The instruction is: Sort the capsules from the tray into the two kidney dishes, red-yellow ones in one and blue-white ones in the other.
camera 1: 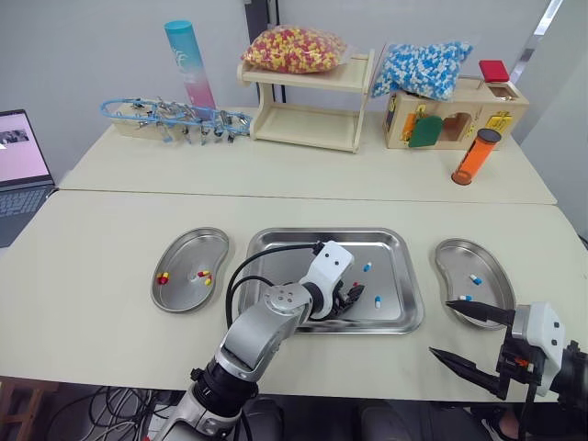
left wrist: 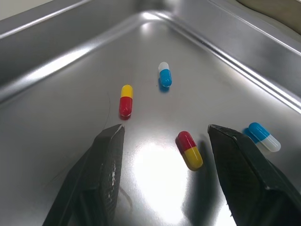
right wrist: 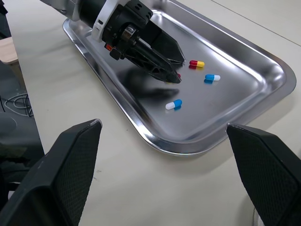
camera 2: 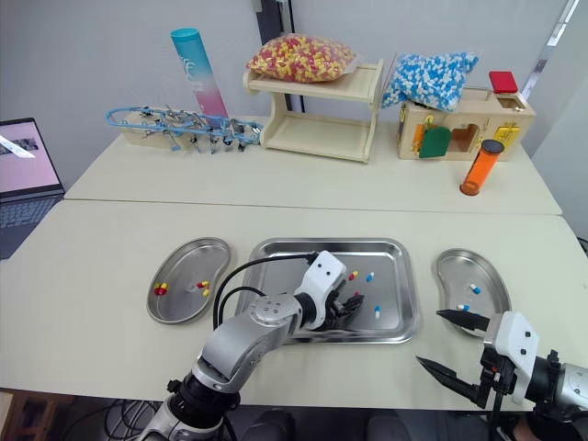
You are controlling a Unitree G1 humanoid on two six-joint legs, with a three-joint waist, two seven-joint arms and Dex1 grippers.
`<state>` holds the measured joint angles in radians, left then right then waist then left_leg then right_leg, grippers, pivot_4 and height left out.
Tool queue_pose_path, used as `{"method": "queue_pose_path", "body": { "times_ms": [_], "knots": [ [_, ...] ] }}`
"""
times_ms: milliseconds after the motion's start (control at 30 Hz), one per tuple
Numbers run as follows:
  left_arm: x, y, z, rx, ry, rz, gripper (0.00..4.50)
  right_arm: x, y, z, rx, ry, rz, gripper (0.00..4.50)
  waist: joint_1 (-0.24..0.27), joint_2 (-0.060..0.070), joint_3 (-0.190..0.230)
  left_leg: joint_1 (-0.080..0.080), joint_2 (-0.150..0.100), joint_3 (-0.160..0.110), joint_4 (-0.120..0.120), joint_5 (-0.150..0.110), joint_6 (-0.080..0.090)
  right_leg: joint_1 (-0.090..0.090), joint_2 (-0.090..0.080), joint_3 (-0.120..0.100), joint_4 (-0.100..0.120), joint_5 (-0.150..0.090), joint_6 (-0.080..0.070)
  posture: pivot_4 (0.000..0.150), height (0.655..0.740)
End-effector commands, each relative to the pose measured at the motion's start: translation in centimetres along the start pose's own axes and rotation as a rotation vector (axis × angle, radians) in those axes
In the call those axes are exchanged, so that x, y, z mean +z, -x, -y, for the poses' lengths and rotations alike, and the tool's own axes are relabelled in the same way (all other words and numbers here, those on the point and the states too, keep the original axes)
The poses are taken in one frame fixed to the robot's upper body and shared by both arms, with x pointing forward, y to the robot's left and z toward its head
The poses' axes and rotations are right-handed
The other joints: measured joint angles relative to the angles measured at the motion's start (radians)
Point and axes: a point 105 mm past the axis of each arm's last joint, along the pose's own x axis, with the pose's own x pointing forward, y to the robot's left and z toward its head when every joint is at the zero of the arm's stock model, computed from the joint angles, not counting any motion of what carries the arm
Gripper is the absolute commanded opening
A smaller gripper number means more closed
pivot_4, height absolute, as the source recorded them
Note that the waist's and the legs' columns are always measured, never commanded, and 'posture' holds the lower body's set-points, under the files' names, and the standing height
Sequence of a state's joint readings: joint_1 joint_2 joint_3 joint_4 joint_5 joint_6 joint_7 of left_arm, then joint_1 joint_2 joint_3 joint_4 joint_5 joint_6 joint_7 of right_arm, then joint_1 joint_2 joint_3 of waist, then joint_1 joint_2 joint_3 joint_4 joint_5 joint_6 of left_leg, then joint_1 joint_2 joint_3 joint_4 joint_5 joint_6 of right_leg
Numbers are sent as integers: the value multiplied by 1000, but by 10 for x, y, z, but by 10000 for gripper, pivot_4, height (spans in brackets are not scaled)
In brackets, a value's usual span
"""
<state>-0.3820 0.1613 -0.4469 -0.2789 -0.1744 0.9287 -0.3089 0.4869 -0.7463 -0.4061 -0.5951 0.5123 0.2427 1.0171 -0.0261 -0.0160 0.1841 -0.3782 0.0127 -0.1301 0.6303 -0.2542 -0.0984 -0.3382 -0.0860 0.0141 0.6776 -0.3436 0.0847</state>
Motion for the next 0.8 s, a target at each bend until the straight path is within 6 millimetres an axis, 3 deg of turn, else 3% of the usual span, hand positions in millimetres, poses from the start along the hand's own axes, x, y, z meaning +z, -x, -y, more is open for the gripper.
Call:
{"method": "queue_pose_path", "body": {
  "times_ms": [33, 100, 200, 467, 633, 800],
  "knots": [
    [-15, -2, 5, -43, 1, -66, 28894, 10, -2, -1, 4, 37, 19, 45000, 0, 0, 0, 0, 0, 0, 0, 0, 0, 0, 0, 0, 0, 0, 0, 1500, 7400],
    [-16, -2, 6, -57, 1, -74, 28894, 10, -3, -1, 1, 35, 20, 45000, 0, 0, 0, 0, 0, 0, 0, 0, 0, 0, 0, 0, 0, 0, 0, 1500, 7400],
    [-19, -4, 6, -68, -2, -84, 23082, 10, -3, -2, -4, 33, 22, 45000, 1, 0, 0, 0, 0, 0, 0, 0, 0, 0, 0, 0, 0, 0, 0, 1500, 7400],
    [-26, -3, 10, -108, -30, -100, 297, 11, -3, -4, -12, 26, 23, 45000, 1, 0, -1, 0, 0, 0, 0, 0, 0, 1, 0, 0, 0, 0, 0, 1500, 7400],
    [-20, 7, -1, -88, -60, -50, 297, 12, -4, -5, -15, 24, 25, 45000, -1, 1, -1, 1, 0, 0, 0, 0, 0, 1, 0, 0, 0, 0, 0, 1500, 7400],
    [7, 22, -9, -84, -56, 95, 297, 13, -5, -5, -16, 24, 27, 45000, -1, 1, -1, 1, 0, -1, 0, 0, 0, 1, 0, 0, 0, 0, 0, 1500, 7400]
  ]
}}
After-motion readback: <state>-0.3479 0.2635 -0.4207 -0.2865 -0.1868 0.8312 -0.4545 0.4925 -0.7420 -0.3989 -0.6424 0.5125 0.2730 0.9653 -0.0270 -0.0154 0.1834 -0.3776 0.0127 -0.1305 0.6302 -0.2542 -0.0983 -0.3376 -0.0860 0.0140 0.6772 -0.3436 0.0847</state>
